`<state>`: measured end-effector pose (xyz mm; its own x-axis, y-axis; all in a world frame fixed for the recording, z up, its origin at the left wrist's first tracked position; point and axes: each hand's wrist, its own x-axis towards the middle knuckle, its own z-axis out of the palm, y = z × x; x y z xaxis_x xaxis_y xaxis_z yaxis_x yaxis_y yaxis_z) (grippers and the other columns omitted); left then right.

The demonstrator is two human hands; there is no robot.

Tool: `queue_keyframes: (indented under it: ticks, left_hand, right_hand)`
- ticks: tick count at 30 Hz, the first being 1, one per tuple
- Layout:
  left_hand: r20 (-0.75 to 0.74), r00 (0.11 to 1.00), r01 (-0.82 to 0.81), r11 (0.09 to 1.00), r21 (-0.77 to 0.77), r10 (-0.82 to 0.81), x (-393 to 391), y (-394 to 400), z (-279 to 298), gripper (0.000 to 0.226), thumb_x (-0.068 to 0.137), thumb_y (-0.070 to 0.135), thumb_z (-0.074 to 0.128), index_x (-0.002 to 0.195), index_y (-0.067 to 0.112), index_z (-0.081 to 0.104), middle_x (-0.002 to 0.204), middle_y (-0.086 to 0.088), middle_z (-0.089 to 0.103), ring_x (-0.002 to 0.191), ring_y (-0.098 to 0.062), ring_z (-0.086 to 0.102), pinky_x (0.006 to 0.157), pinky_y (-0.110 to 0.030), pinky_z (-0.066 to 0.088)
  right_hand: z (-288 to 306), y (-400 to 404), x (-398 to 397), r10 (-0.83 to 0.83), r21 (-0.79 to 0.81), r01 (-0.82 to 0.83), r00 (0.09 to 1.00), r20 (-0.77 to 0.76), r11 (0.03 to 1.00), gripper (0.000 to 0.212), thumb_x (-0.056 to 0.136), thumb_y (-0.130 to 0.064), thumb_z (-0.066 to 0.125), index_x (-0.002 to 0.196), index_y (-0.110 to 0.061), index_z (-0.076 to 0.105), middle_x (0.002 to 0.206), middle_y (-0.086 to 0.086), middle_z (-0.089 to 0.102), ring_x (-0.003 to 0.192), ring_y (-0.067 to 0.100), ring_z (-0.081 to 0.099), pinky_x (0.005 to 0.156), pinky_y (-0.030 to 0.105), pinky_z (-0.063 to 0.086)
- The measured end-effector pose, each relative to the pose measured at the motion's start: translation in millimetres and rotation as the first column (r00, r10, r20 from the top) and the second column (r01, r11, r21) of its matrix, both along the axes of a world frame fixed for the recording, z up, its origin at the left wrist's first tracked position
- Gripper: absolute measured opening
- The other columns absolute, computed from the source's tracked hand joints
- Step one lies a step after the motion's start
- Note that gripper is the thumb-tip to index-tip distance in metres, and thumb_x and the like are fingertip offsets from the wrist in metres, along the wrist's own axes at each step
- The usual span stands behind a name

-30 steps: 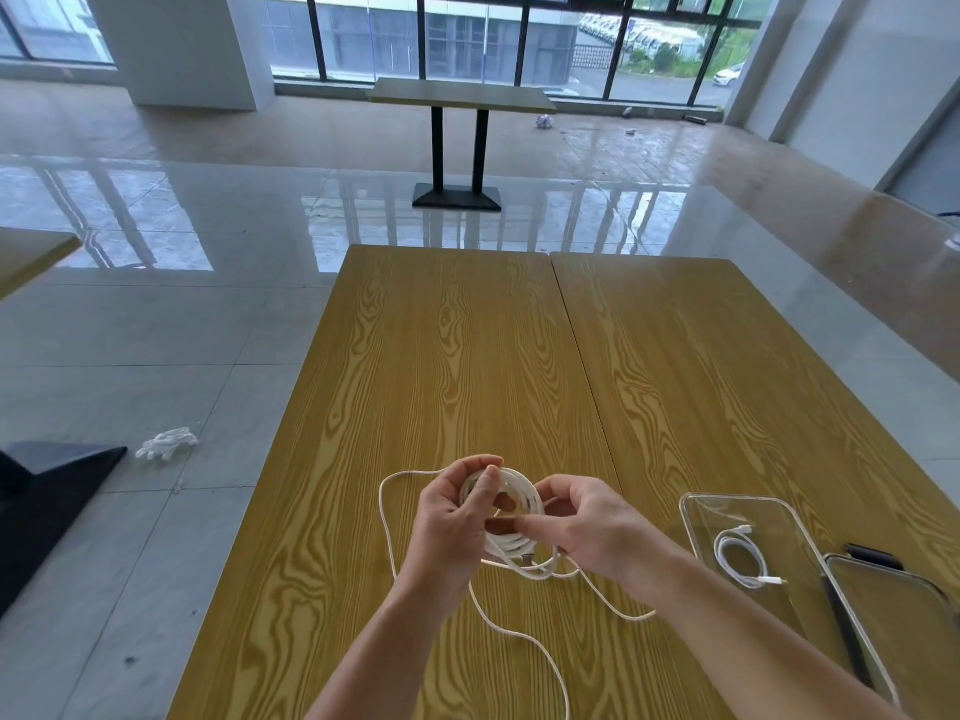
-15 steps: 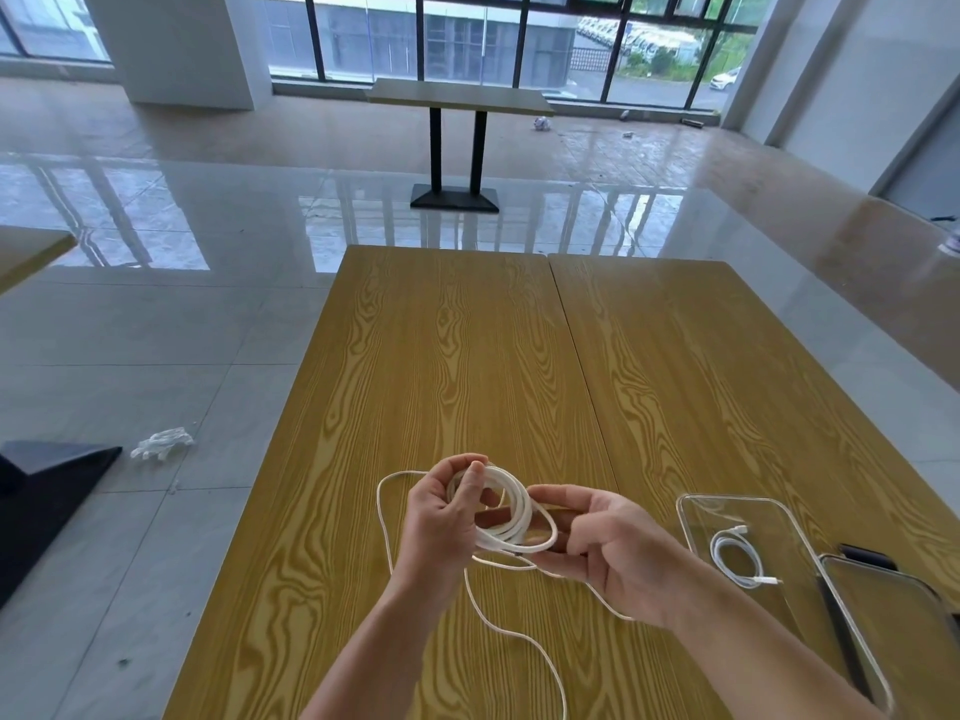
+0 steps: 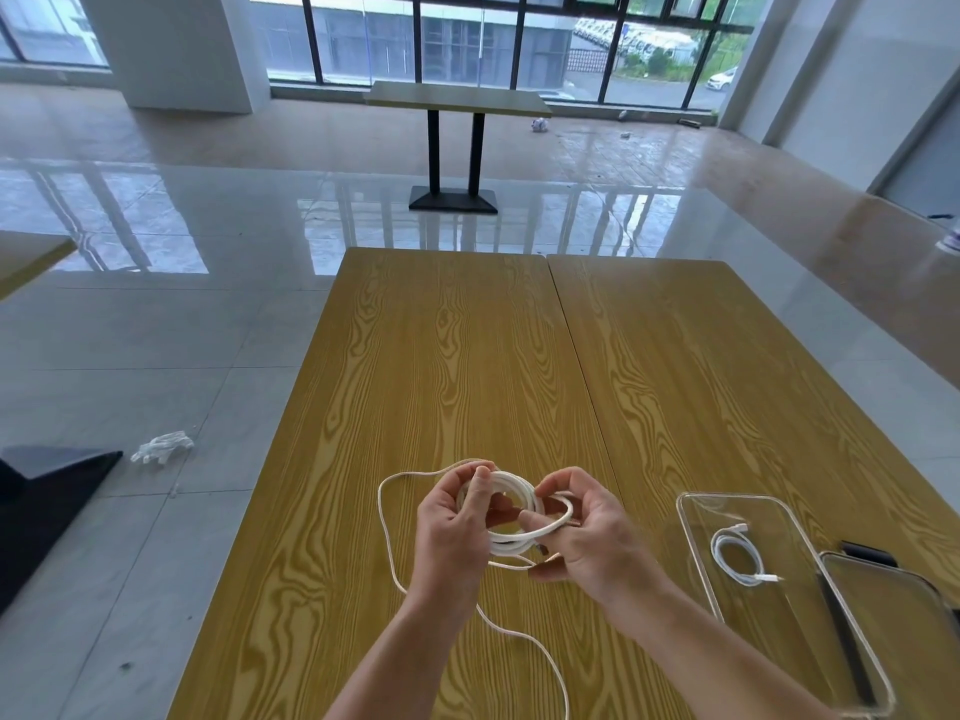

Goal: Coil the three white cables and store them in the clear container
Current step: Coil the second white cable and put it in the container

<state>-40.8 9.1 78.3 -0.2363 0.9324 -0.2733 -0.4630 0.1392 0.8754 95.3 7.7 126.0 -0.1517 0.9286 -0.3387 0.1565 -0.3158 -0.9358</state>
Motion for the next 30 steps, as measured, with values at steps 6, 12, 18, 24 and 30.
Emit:
queue_keyframes:
  ticks: [6, 12, 18, 24, 30]
  left_hand:
    - [-0.133, 0.983, 0.130, 0.991, 0.017, -0.126, -8, 0, -3, 0.013, 0.093, 0.011, 0.066, 0.105, 0.010, 0.068, 0.083, -0.015, 0.073, 0.066, -0.027, 0.068, 0.066, -0.039, 0.058]
    - [-0.392, 0.889, 0.242, 0.970, -0.033, -0.235, -17, 4, -6, 0.028, 0.084, 0.003, 0.073, 0.109, 0.015, 0.071, 0.091, -0.006, 0.077, 0.081, -0.023, 0.074, 0.081, -0.044, 0.061]
    - [-0.851, 0.525, 0.270, 0.954, 0.132, -0.031, -22, 6, -6, 0.020, 0.085, 0.031, 0.075, 0.104, 0.031, 0.069, 0.090, 0.017, 0.072, 0.076, -0.003, 0.070, 0.071, -0.028, 0.058]
    - [-0.953, 0.273, 0.391, 0.890, 0.233, 0.129, -29, 12, -5, 0.012, 0.090, 0.032, 0.070, 0.095, 0.021, 0.069, 0.076, 0.011, 0.072, 0.068, -0.009, 0.069, 0.063, -0.034, 0.058]
    - [-0.956, 0.252, 0.482, 0.837, 0.257, 0.148, -44, 21, -7, 0.016, 0.090, 0.044, 0.060, 0.093, 0.028, 0.063, 0.082, 0.011, 0.075, 0.067, -0.004, 0.070, 0.057, -0.033, 0.058]
  right_hand:
    - [0, 3, 0, -0.091, -0.048, 0.087, 0.992, -0.084, 0.995, 0.014, 0.087, 0.001, 0.071, 0.094, -0.005, 0.059, 0.075, 0.001, 0.067, 0.063, 0.012, 0.072, 0.055, 0.035, 0.060]
    - [-8, 5, 6, -0.141, -0.102, 0.127, 0.978, -0.152, 0.987, 0.015, 0.087, 0.003, 0.070, 0.090, -0.007, 0.061, 0.076, 0.004, 0.066, 0.064, 0.015, 0.071, 0.054, 0.032, 0.058]
    - [-12, 9, 10, -0.128, -0.124, 0.105, 0.972, -0.196, 0.987, 0.015, 0.087, 0.005, 0.069, 0.092, -0.006, 0.060, 0.066, 0.001, 0.069, 0.064, 0.017, 0.071, 0.057, 0.033, 0.058]
    - [-13, 10, 15, -0.130, -0.106, 0.108, 0.965, -0.229, 0.988, 0.024, 0.087, 0.006, 0.069, 0.104, -0.008, 0.059, 0.076, 0.006, 0.070, 0.067, 0.020, 0.070, 0.065, 0.040, 0.059]
    - [-14, 14, 21, -0.122, -0.092, 0.101, 0.959, -0.255, 0.991, 0.033, 0.086, 0.008, 0.069, 0.111, -0.010, 0.058, 0.082, 0.011, 0.069, 0.068, 0.024, 0.071, 0.056, 0.033, 0.058]
